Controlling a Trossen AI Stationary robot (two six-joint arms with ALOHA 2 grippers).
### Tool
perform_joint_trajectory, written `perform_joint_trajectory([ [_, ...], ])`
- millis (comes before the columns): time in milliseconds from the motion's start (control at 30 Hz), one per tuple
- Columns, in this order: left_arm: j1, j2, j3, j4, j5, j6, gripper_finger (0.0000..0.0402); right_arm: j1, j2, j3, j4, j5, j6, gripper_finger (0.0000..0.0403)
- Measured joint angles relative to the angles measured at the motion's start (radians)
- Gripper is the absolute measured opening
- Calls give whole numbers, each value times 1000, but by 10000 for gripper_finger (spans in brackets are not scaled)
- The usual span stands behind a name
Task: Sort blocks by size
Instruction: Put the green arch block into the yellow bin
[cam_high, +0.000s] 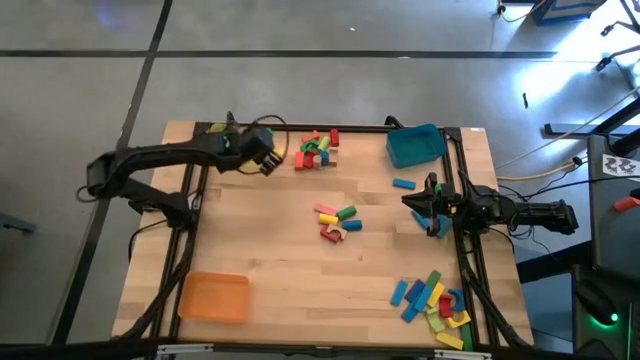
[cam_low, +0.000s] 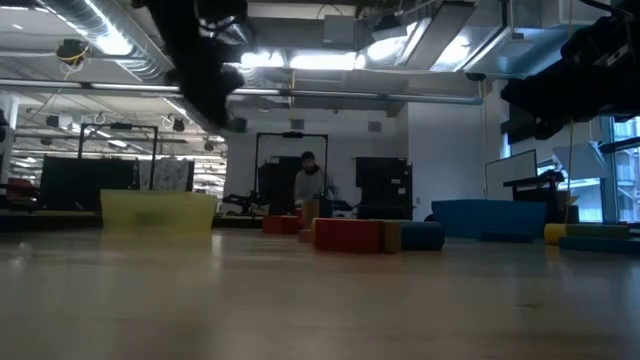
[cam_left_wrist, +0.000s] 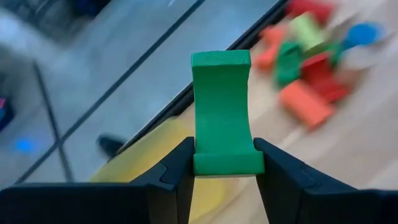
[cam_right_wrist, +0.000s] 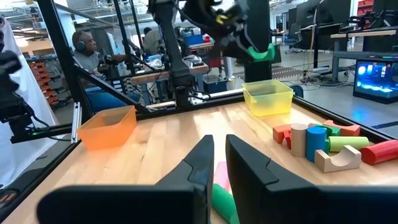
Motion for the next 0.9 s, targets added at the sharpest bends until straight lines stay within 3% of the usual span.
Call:
perform_joint_trajectory([
  [233,149,-8,-110,-63,11,-53,130,0,0,0,0,1,0,46],
  [433,238,-8,-200,-14,155,-61,131,0,0,0,1,1,19,46],
  [733,315,-8,-286,73,216,-23,133,0,0,0,3,9,30,46],
  [900,333,-9,-300,100,229,-3,161,0,0,0,3,9,36,46],
])
